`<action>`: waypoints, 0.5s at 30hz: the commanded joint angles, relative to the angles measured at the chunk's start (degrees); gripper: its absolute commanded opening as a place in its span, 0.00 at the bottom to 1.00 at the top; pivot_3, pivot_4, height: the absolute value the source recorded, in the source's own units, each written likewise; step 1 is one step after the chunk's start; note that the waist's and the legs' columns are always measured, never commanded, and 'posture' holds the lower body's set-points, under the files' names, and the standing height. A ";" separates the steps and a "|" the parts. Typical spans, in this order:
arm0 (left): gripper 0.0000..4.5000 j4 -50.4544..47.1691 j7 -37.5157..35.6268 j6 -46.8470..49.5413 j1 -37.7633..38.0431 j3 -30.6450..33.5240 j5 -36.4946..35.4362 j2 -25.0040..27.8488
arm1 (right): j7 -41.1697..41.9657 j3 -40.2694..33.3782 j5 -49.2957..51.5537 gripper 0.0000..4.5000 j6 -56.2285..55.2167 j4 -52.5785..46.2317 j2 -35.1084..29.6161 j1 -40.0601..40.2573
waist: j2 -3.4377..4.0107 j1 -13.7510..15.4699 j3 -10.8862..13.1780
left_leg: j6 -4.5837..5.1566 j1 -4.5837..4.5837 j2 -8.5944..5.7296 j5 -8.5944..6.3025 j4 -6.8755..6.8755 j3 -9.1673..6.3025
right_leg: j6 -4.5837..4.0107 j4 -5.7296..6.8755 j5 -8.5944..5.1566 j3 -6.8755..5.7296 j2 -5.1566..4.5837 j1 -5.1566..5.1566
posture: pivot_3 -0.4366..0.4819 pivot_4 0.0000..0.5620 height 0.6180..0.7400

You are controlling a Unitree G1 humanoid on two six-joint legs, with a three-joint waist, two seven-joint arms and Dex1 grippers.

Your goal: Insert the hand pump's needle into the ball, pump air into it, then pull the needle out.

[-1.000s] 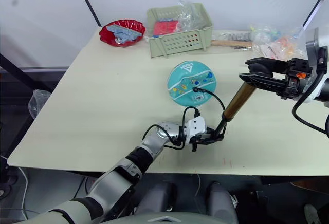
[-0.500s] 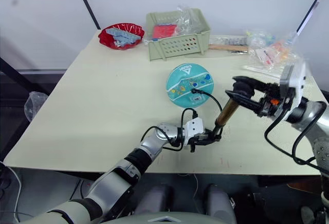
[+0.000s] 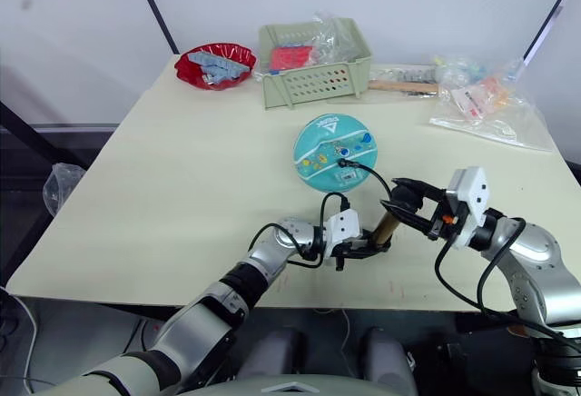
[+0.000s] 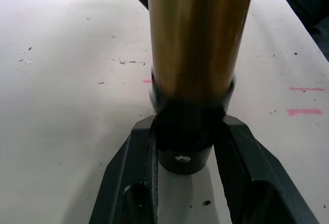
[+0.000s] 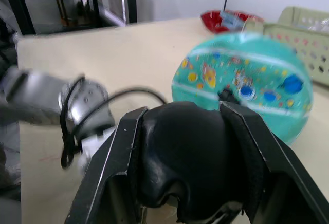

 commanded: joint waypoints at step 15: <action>0.24 6.32 -0.62 2.32 2.19 -2.04 4.26 2.07 | 3.11 -14.42 20.08 0.37 16.89 -7.84 -13.53 -13.33 | 0.85 0.08 0.85 | 0.01 -0.36 -0.25 0.01 -0.02 -0.04 | 0.08 -0.02 0.03 -0.06 -0.20 -0.21 | 0.48 0.27 1.00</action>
